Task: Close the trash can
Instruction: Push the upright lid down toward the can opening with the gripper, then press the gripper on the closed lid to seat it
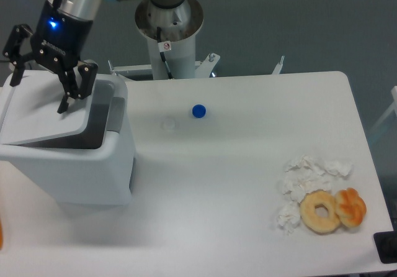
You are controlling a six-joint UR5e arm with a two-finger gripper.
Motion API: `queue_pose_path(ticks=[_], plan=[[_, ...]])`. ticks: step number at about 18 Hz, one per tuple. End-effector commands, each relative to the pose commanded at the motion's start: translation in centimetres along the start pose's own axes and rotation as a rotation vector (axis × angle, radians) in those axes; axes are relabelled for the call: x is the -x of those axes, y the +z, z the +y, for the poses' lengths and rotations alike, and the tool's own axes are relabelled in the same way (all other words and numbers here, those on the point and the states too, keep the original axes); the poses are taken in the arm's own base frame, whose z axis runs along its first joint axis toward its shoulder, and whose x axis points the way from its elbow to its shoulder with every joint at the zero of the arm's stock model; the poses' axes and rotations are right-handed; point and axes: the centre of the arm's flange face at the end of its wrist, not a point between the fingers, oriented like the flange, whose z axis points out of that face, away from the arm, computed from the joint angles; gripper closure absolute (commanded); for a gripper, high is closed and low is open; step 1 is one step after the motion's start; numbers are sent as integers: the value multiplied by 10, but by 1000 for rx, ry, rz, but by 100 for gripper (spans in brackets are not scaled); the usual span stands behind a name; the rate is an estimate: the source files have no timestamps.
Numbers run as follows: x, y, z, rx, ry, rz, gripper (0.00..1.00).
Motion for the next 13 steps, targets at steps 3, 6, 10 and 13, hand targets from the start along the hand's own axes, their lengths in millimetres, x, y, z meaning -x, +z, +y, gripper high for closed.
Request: queue_pose_path(ticks=[3, 6, 10, 13], plan=[[3, 0, 1, 1, 4, -2, 0], [5, 6, 8, 16, 27, 1, 0], [6, 7, 11, 24, 21, 2, 0], [14, 6, 14, 28, 13, -10, 0]])
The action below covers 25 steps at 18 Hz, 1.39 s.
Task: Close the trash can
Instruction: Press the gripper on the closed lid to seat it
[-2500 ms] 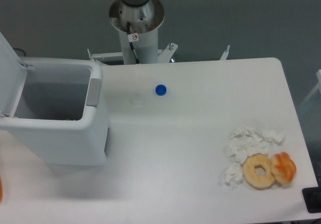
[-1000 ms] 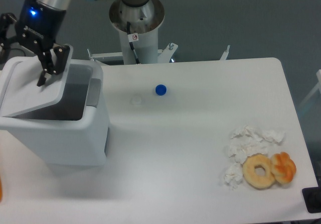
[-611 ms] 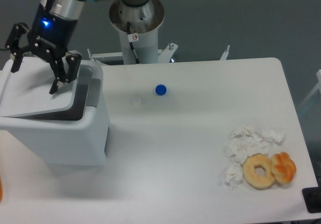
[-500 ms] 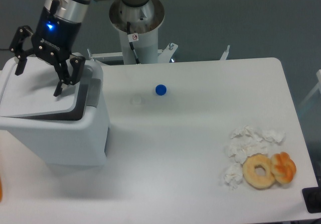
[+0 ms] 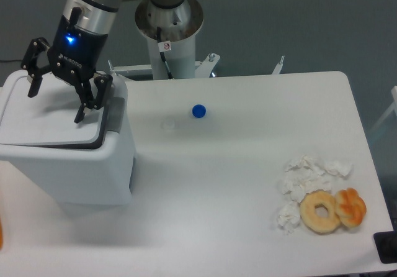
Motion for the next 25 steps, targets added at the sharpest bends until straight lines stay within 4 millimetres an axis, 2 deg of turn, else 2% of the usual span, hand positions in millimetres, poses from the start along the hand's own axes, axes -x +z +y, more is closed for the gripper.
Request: queue_pose_path(ticks=[4, 25], plan=[[4, 5, 7, 12, 10, 2, 0], [8, 5, 8, 20, 12, -14, 0]])
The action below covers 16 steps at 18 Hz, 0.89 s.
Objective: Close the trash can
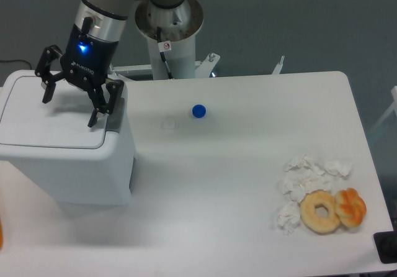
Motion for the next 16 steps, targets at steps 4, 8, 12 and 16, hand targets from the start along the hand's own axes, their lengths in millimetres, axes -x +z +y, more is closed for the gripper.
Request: queue_pose_path(ticks=[4, 8, 12, 16], plan=[[0, 2, 2, 5, 17, 2, 0], [-1, 4, 4, 9, 25, 3, 0], [0, 4, 4, 12, 32, 1, 0], [0, 3, 4, 8, 31, 4, 0]])
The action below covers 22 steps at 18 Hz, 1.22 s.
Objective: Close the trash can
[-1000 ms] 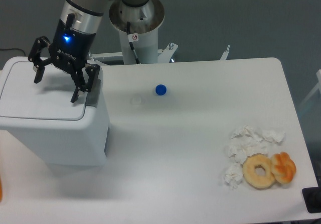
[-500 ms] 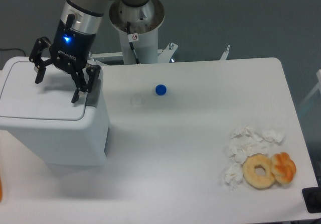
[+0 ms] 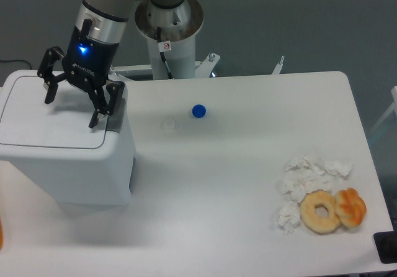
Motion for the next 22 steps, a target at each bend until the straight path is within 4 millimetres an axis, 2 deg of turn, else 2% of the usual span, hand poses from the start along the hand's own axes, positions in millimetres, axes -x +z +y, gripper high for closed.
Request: queue_pose_path(ticks=[9, 11, 13, 15, 20, 22], plan=[[-4, -8, -3, -16, 8, -2, 0], [3, -17, -7, -30, 6, -21, 0], [32, -38, -14, -63, -5, -68, 0], [62, -58, -13, -82, 5, -118, 0], [145, -101, 18, -76, 55, -250, 0], [169, -118, 30, -67, 112, -294, 0]])
